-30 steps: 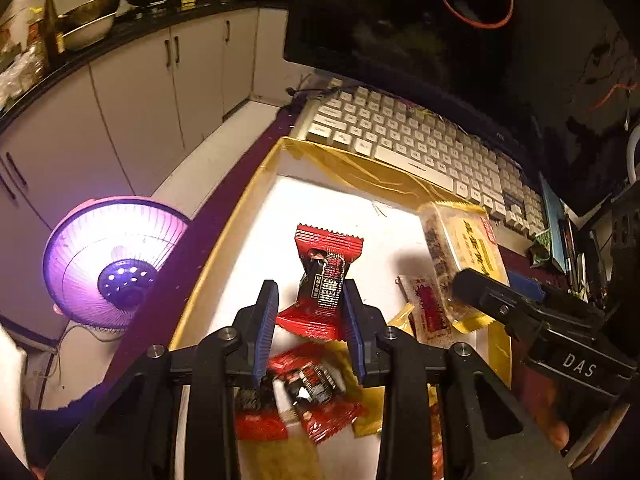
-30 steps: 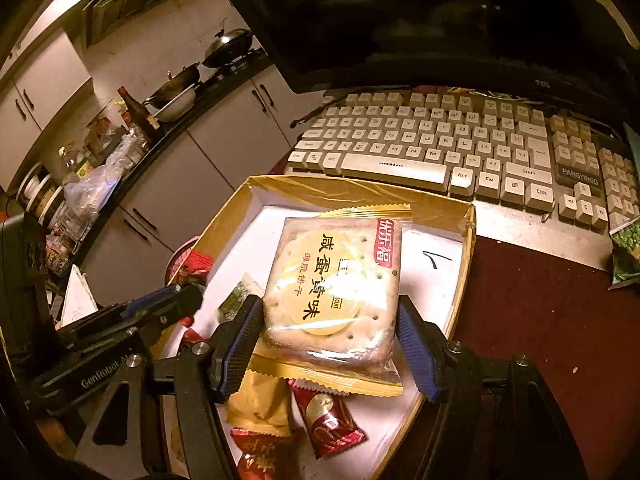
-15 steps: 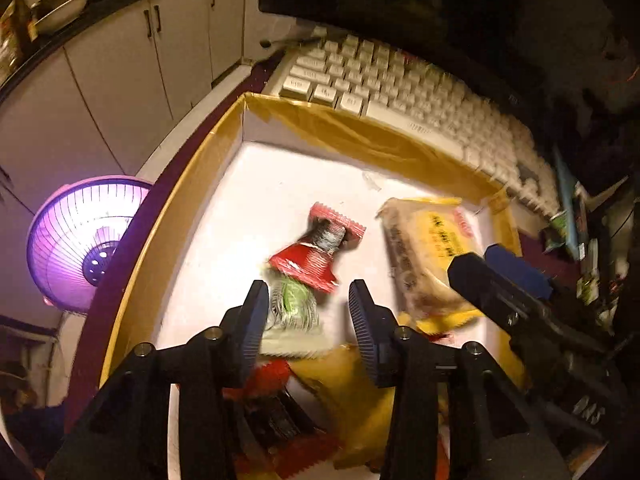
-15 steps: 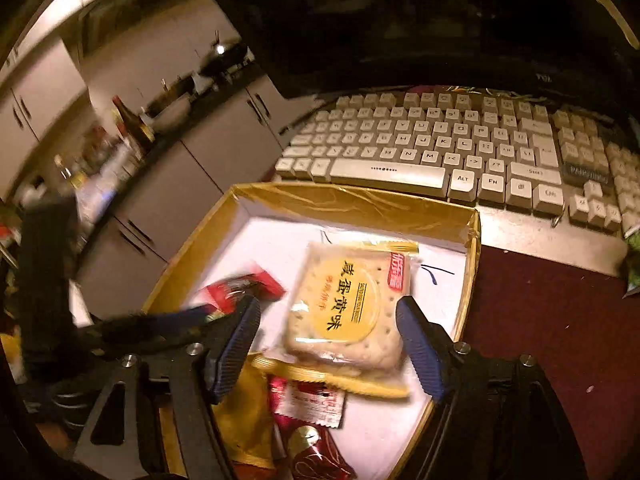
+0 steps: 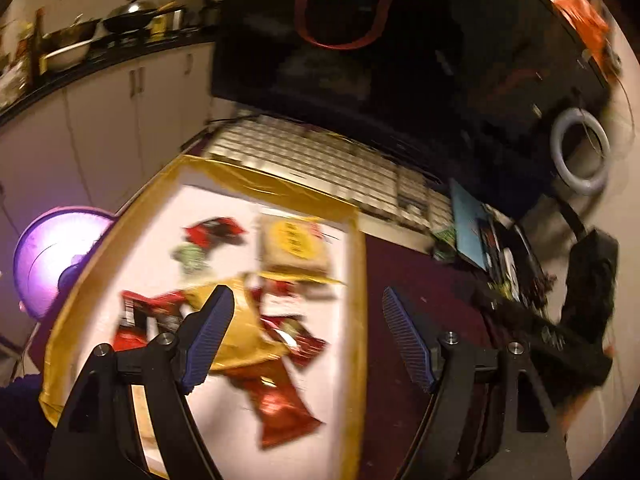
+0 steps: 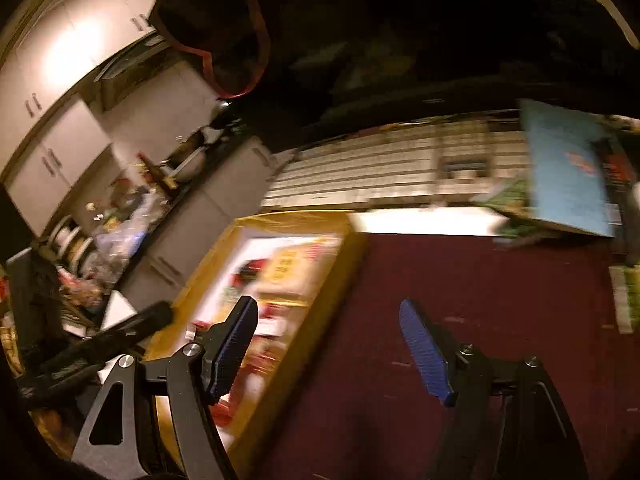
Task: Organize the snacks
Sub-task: 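Move right tool to the green pea pouch by the notebook and grasp it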
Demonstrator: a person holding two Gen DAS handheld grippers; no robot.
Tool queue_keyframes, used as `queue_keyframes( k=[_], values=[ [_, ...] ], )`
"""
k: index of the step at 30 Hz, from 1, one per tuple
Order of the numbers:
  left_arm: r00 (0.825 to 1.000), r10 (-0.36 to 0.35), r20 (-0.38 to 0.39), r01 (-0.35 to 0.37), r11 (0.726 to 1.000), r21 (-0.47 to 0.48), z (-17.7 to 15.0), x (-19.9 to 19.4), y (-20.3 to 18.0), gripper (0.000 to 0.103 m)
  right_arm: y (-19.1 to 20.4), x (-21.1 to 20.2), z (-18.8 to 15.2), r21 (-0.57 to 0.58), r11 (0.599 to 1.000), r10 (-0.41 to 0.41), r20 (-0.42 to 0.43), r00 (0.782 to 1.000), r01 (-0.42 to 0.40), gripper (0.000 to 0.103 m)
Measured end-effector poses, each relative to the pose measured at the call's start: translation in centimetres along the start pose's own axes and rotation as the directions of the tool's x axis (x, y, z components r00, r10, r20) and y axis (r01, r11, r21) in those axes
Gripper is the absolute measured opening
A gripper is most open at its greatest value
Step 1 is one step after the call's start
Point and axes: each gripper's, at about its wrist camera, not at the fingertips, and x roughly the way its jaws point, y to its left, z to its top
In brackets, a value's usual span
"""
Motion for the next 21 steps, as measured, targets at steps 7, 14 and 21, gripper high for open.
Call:
queue_keyframes(
  k=[7,14,21],
  values=[
    [0.999,-0.034,-0.020,0.035,0.997,0.071,-1.4,0.6,-3.2,0.077,-5.3,-0.2,3.9,0.022,0.983,-0.180,-0.004,0.984,0.180,0.072],
    [0.998,-0.046,-0.048,0.049,0.998,0.047,-1.8,1.0,-2.4,0.077,-5.5,4.8,7.3,-0.201,0.918,-0.358,-0.051,0.932,0.342,0.048],
    [0.997,-0.055,-0.048,0.056,0.998,0.025,-1.7,1.0,-1.6,0.077,-6.3,8.7,5.9,-0.279,0.821,-0.534,-0.069,0.842,0.498,0.030]
  ],
)
